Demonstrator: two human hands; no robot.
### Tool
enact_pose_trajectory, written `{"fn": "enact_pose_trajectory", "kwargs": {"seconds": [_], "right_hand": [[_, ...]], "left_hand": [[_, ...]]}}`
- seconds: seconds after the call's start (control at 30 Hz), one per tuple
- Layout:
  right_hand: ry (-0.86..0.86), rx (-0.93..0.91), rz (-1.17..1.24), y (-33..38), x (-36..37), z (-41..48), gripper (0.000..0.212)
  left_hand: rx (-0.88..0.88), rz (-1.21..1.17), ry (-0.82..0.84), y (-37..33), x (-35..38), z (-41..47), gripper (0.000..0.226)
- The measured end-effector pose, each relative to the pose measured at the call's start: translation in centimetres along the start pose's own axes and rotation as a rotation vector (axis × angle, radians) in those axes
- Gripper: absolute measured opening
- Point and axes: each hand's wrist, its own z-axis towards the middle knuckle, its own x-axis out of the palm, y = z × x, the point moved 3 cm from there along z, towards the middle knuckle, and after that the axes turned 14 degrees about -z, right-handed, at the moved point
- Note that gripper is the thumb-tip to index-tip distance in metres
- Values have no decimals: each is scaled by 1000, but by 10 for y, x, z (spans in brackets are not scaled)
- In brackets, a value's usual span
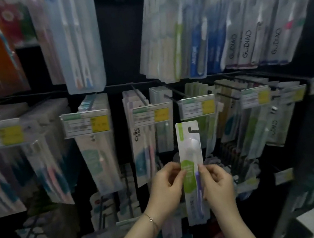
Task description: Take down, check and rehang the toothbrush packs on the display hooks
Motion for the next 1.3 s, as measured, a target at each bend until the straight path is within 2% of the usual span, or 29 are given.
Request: {"fn": "enact_pose_trajectory", "kwargs": {"seconds": [0.2,0.53,0.87,1.3], "right_hand": [[-44,-31,18,-6,-29,39,25],[-49,-64,107,-9,-54,98,22],[-69,-77,144,-2,-64,138,15],[-69,-85,142,-10,-68,156,14]], "left_hand": [[14,48,20,7,40,26,8],[45,10,-56,17,84,75,8],[123,-31,-81,15,107,107,18],[82,-4,-101,28,116,118,10]]}}
